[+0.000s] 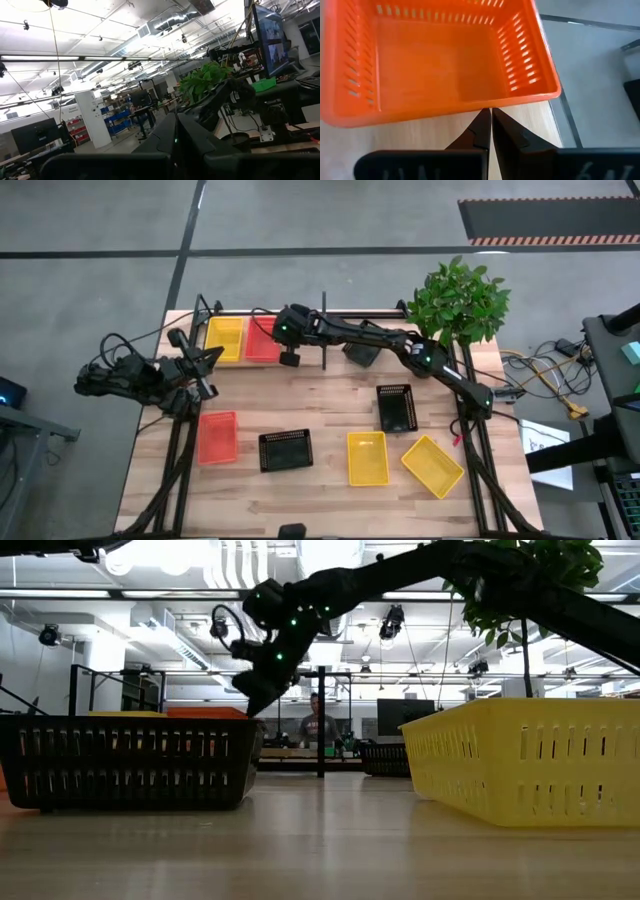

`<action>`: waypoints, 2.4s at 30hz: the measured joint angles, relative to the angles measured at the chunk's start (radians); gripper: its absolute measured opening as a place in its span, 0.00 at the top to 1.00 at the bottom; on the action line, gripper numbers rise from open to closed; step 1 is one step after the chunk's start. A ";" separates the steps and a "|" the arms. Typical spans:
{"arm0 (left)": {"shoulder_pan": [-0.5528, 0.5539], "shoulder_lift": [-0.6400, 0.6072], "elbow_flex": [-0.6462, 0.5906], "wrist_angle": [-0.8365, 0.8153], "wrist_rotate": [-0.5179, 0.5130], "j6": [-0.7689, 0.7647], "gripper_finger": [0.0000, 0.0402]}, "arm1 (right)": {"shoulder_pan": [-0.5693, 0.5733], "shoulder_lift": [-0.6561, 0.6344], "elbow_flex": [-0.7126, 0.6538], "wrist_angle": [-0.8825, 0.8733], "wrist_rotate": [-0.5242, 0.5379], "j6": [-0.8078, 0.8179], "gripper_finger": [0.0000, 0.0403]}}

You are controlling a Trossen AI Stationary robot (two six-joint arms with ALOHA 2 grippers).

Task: Stack baskets on shelf by color
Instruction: Stack the right orange bin on the orange bin on the shelf, then put the bottom left black bin on the shelf

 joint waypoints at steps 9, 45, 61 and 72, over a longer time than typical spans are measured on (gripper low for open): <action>0.000 -0.001 0.000 0.002 0.000 0.000 1.00 | 0.003 -0.002 0.000 0.008 -0.001 0.000 0.98; 0.000 0.000 0.000 0.009 0.000 -0.001 1.00 | 0.015 -0.015 0.001 -0.084 -0.147 0.097 0.98; 0.000 0.000 0.000 0.009 0.000 -0.001 1.00 | 0.068 -0.044 0.002 -0.164 -0.146 0.094 0.98; 0.000 0.000 0.000 0.009 0.000 -0.001 1.00 | 0.120 -0.044 0.002 -0.180 -0.136 0.063 0.98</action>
